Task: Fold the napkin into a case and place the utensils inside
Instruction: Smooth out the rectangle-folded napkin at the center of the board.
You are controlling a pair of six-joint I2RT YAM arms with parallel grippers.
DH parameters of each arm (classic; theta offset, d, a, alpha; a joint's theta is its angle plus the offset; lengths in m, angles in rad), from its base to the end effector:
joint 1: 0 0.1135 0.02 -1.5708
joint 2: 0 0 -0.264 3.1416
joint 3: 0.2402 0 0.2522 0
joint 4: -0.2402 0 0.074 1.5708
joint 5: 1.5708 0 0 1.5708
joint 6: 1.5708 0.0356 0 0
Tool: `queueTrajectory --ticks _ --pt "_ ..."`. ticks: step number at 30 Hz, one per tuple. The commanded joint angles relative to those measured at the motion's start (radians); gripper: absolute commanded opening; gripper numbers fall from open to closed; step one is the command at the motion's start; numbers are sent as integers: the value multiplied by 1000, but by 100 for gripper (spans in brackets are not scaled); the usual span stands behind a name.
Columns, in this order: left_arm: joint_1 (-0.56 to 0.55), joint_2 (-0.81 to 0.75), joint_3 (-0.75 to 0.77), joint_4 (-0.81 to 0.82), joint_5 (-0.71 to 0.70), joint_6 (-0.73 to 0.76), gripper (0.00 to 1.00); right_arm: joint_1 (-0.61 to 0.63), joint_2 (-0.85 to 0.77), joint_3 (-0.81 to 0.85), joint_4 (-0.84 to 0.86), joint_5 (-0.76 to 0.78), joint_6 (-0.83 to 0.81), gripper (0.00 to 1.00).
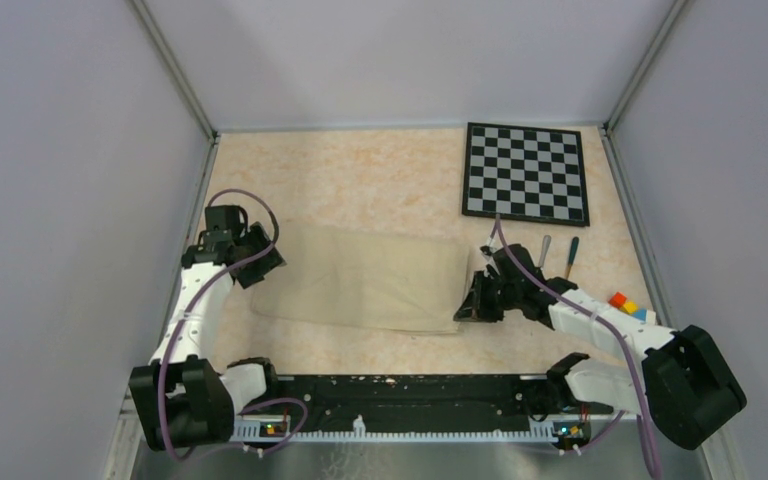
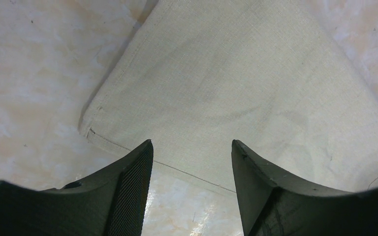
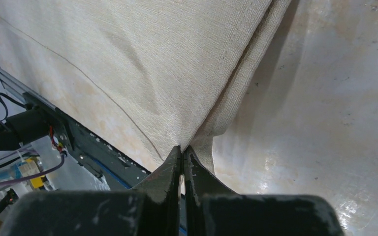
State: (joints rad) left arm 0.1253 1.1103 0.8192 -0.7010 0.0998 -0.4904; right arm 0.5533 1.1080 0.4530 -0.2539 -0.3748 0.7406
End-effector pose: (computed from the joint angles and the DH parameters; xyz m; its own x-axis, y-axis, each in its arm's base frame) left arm 0.2132 0.0233 0.2456 -0.6996 -0.5605 -0.4432 -0.4532 0.8276 -0.3312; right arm 0.1623 0.1156 0.1636 -0.9545 0.1485 -0.2588 -0.0494 0.7768 0.6278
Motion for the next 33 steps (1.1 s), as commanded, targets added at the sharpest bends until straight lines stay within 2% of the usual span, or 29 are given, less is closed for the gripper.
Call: queueTrajectory --ticks 1,7,9,11,13,16,18,21,29,31,33 --pt "4 17 17 15 -22 9 65 -4 10 14 -24 46 -41 0" --pt "6 21 -12 31 -44 5 66 -5 10 36 -44 24 -74 0" --pt "6 29 -31 37 -43 -13 66 -5 4 26 -20 9 -59 6" --pt "4 43 -40 40 -29 -26 66 -4 2 15 2 7 -51 8" --pt "4 48 -41 43 -19 -32 66 -4 1 14 9 18 -44 2" --pt "4 45 -36 43 -17 -30 66 -3 0 18 14 22 -39 0" --pt "5 40 -29 40 -24 -26 66 -4 4 18 18 19 -37 12" --pt "4 36 -25 37 -24 -24 66 -4 15 10 34 14 -29 18" --pt "4 31 -23 34 -26 -16 66 -4 32 -27 89 1 -9 25" --pt "4 29 -21 34 -25 -17 66 -4 36 -38 101 2 -3 25" --pt "5 29 -20 35 -24 -20 66 -4 45 -46 113 3 0 17"
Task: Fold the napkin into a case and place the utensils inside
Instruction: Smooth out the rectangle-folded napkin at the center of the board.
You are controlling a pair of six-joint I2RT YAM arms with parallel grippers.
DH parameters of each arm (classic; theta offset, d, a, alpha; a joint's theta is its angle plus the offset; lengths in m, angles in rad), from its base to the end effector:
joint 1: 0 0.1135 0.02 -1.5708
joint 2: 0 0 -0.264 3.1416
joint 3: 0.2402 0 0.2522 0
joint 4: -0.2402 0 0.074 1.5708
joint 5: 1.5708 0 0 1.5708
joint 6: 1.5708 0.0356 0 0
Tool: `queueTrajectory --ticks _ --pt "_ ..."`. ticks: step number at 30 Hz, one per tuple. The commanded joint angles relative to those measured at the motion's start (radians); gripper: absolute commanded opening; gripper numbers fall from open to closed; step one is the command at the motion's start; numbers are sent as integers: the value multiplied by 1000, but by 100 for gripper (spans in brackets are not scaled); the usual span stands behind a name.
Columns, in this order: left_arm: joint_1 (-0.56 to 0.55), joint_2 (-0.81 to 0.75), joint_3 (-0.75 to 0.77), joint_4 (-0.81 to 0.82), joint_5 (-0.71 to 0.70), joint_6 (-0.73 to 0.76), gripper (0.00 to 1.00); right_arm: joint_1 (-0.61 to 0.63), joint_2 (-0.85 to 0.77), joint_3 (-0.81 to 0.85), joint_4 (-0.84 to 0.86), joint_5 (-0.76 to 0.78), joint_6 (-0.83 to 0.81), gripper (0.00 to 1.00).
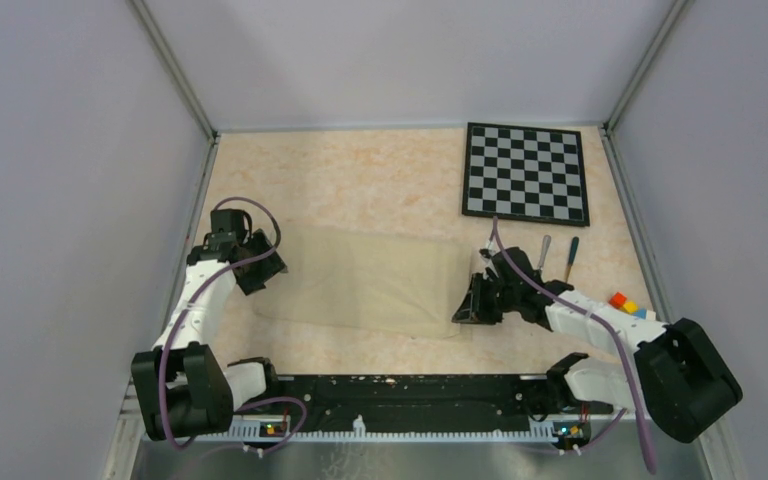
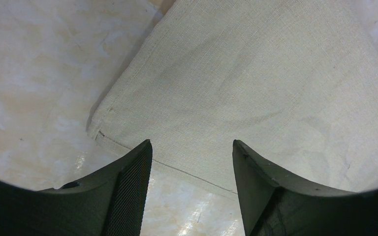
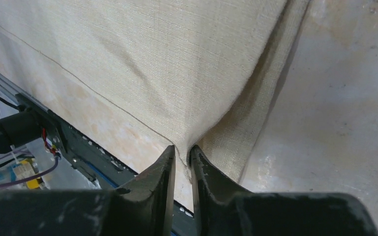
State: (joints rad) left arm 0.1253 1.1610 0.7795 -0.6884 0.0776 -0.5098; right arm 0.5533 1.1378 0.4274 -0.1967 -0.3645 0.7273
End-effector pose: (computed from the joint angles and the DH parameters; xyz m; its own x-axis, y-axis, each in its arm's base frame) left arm 0.2157 0.0244 0.2241 -0.7168 -0.5807 -0.3860 -0.5012 0.8140 -0.2937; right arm 0.1636 0.1160 0.1544 -0.9513 0.1426 -0.2735 -0.0607 0.7828 0.6193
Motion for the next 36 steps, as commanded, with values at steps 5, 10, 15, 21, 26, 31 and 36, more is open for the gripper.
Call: queueTrajectory --ticks 5,10,15,21,26,31,36 --pt "4 -16 31 22 -1 2 67 -3 -18 18 -30 19 -9 0" --pt "5 -10 34 28 1 0 67 -4 -98 35 -146 31 -27 0" --pt "4 -8 24 29 8 -3 67 -6 -136 29 -193 72 -35 0" --pt "5 -24 24 18 -12 5 68 -12 -152 18 -203 105 -46 0" --pt "9 6 18 -15 -128 -51 68 -12 -123 0 -161 99 -48 0" --pt "16 29 3 11 -130 -63 67 -12 -136 -7 -160 135 -52 0" --pt "18 98 -11 36 -59 -76 64 -12 -131 -15 -150 127 -61 0"
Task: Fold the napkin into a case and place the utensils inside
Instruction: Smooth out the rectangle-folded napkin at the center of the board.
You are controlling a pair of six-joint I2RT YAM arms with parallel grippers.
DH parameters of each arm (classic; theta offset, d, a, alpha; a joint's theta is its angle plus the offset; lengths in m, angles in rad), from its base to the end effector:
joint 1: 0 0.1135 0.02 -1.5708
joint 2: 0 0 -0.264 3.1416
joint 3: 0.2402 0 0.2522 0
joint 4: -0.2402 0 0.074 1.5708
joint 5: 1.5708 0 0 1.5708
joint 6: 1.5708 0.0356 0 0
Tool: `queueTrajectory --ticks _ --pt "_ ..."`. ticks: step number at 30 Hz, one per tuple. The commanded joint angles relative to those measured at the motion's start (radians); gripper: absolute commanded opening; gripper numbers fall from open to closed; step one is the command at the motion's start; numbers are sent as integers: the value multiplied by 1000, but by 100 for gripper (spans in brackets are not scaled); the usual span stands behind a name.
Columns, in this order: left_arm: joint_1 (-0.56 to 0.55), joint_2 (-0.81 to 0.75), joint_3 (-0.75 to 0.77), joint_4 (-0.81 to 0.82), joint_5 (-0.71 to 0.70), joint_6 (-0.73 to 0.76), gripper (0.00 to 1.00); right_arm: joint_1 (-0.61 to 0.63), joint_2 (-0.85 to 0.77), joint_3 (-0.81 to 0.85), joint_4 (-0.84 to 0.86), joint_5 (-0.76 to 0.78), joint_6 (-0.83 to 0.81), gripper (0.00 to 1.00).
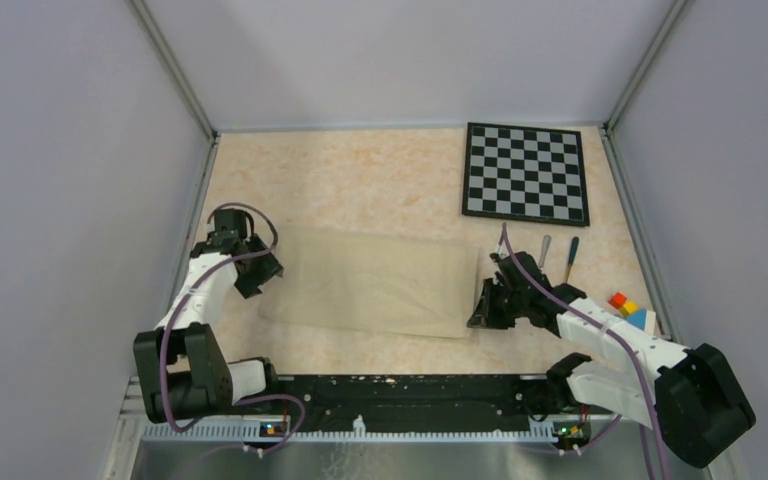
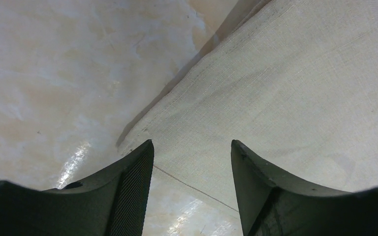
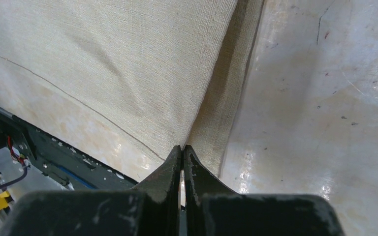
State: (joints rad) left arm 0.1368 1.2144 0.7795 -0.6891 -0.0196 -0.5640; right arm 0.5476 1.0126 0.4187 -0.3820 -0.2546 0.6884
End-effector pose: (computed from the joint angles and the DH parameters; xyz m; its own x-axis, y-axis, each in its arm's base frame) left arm 0.2205 0.0311 0.2133 -0.6777 -0.6328 -0.3746 -0.5999 0.7704 -0.2160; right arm 0.1469 0.1001 0.1603 -0.9427 0.1453 -0.3003 -0.0329 0.8553 0.5171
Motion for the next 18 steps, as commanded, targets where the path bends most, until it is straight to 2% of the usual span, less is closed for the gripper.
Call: queueTrajectory --ticks 1,18 --pt "7 50 -11 38 47 -24 63 -6 -4 -7 30 21 -28 0" --pt "7 41 -29 42 13 -16 66 -6 -37 20 -12 23 -16 0"
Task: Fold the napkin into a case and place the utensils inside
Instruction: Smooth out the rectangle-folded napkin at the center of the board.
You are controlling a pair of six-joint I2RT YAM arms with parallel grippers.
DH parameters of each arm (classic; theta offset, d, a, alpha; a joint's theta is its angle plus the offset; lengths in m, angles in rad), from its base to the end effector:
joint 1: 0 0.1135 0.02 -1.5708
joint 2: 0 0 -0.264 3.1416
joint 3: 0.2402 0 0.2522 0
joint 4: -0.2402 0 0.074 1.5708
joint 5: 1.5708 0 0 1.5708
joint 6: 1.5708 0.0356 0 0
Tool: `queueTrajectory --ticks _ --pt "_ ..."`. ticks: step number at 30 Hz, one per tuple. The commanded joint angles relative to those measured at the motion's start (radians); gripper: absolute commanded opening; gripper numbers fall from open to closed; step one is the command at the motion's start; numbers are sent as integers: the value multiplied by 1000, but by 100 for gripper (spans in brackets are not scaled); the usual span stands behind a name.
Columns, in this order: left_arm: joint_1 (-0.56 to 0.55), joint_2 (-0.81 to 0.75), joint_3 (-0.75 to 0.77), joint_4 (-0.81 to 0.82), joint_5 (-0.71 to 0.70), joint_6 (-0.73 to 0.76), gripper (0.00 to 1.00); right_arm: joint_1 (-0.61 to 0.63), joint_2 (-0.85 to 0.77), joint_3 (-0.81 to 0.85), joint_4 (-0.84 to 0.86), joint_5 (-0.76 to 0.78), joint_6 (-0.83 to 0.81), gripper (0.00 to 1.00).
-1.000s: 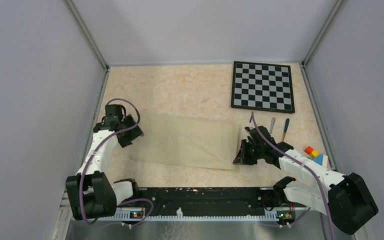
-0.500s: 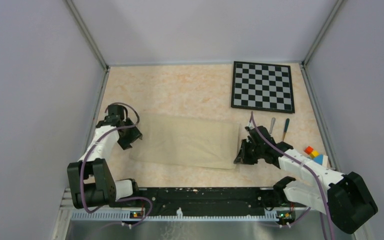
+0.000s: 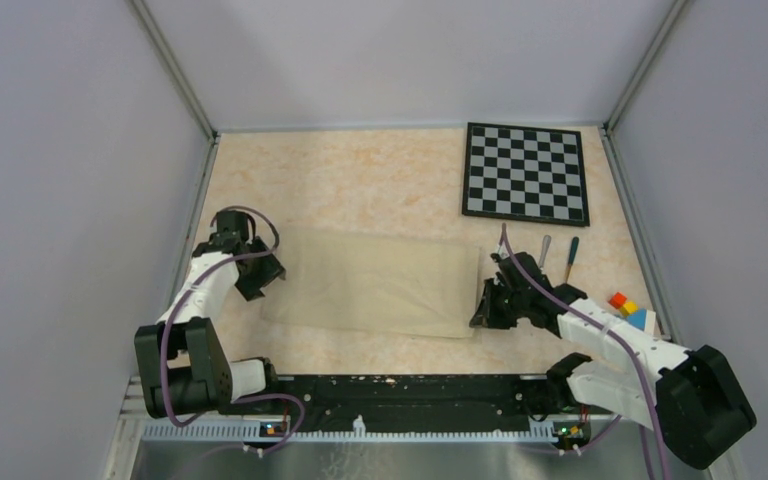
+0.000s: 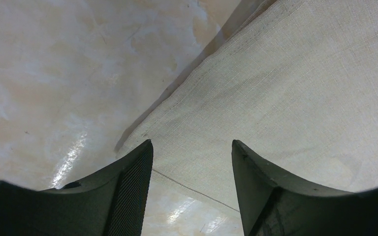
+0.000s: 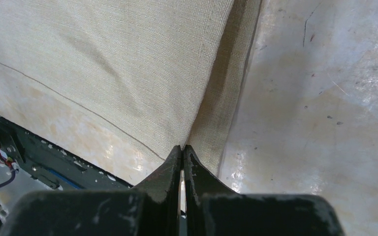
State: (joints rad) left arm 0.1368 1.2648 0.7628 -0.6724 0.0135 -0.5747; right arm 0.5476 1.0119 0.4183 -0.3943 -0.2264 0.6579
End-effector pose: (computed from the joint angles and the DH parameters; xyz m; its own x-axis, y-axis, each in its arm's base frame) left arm 0.2243 0.0304 0.1989 -0.6957 -0.6444 -0.3173 -0.6069 0.7637 -0.2203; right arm 0.1465 0.0987 0.1593 -0.9387 0.1255 -0.3210 -0.0491 0.8732 0.4849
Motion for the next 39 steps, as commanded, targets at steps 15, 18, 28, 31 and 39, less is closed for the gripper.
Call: queueTrajectory --ticks 15,18,28,31,39 --pt "15 -64 -127 32 35 -225 76 -5 -29 54 -20 34 -4 0" --pt "15 -83 -127 -1 5 -237 77 -6 -26 52 -15 29 -7 0" --pt "15 -158 -121 -100 -67 -279 79 -5 -20 43 -9 28 -10 0" --pt "14 -157 -143 -53 -45 -260 78 -5 -19 39 -7 30 -10 0" --pt "14 -109 -156 4 -33 -241 78 -5 -24 41 -12 32 -10 0"
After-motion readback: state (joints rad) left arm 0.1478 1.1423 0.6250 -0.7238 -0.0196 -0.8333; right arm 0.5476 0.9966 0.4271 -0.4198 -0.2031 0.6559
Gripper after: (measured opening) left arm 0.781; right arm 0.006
